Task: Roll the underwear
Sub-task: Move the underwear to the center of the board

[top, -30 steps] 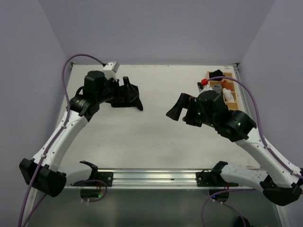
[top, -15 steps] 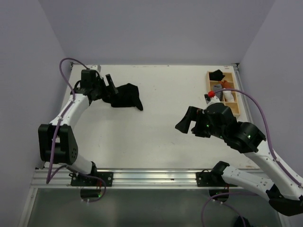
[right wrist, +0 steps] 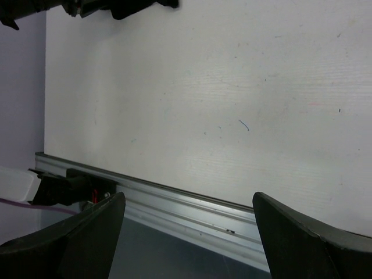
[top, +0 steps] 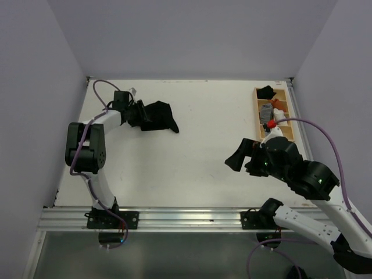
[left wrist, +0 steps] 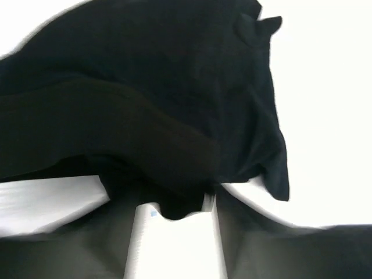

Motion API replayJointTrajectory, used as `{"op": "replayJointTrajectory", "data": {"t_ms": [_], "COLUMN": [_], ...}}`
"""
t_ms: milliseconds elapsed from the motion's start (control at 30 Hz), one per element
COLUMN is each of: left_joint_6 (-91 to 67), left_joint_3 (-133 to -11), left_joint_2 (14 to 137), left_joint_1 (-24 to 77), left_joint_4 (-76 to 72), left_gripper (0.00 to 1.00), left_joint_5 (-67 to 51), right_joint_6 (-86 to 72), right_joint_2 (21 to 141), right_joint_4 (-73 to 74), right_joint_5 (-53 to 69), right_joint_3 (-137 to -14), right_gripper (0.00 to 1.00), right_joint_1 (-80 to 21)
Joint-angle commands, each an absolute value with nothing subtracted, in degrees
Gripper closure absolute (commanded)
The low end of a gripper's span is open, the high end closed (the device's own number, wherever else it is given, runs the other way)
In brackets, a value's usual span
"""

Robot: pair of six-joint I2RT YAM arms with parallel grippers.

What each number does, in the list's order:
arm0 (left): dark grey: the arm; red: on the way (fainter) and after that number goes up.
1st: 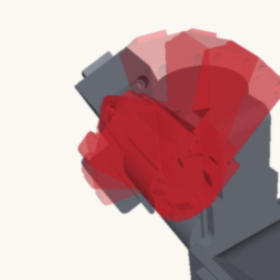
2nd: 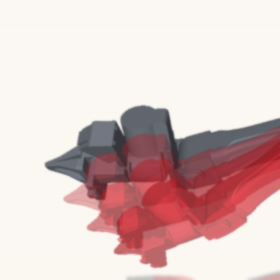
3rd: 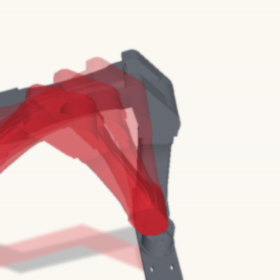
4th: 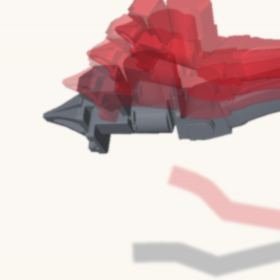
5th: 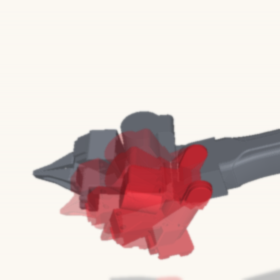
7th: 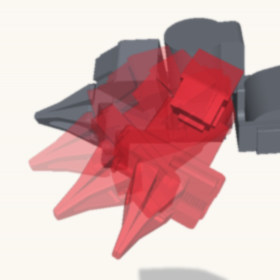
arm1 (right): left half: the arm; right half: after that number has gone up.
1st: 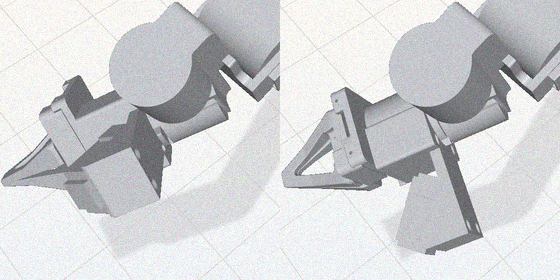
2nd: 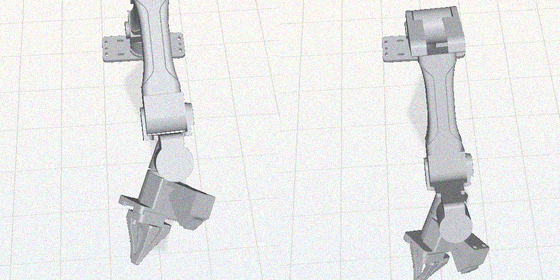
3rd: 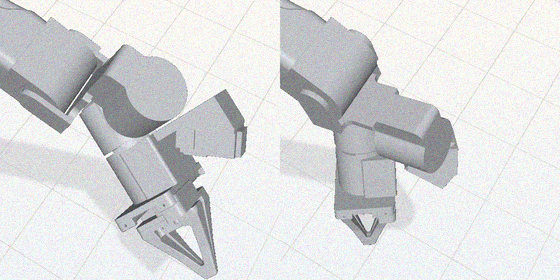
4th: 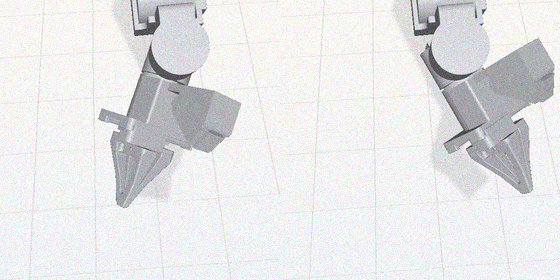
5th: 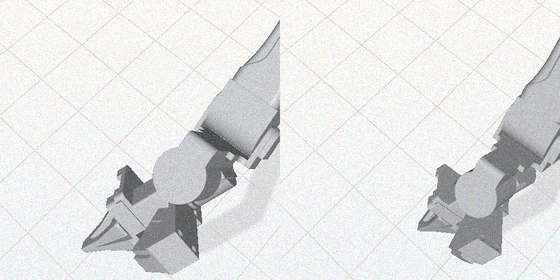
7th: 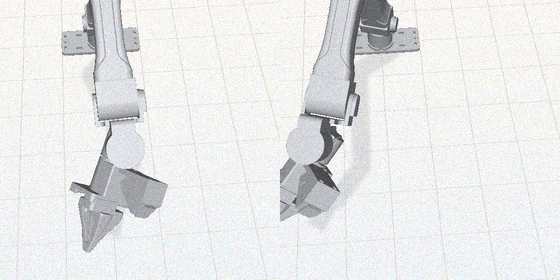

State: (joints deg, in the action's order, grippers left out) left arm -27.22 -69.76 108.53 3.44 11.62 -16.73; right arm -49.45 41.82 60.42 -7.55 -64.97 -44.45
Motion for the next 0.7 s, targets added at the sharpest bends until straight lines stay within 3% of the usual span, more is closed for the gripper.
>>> {"op": "replayJointTrajectory", "data": {"t_ms": [0,100,333,500,600,667], "left_joint_6": [-29.3,-30.2,-34.2,-39.5,-41.0,-39.6], "left_joint_3": [-71.9,-69.2,-60.0,-49.5,-46.2,-46.7], "left_joint_2": [109.9,107.0,96.8,86.3,80.1,78.0], "left_joint_1": [5.7,9.0,21.7,29.9,30.8,30.7], "left_joint_4": [5.9,4.9,4.7,3.4,6.0,8.3], "left_gripper": [0.61,0.77,0.94,1.0,0.81,0.57], "left_joint_5": [-22.9,-23.7,-23.6,-22.4,-19.0,-15.4], "right_joint_6": [-49.9,-50.1,-47.4,-48.5,-50.5,-49.0], "right_joint_2": [41.3,41.3,45.4,58.0,66.3,69.3], "right_joint_4": [59.8,58.2,51.5,47.4,46.7,42.8], "right_joint_5": [-9.3,-9.5,-11.8,-12.1,-13.0,-9.8], "right_joint_3": [-62.8,-61.7,-59.7,-62.7,-65.4,-65.9], "right_gripper": [0.04,0.04,0.04,0.05,0.09,0.19], "right_joint_1": [-44.3,-44.3,-44.2,-44.2,-43.8,-42.1]}}
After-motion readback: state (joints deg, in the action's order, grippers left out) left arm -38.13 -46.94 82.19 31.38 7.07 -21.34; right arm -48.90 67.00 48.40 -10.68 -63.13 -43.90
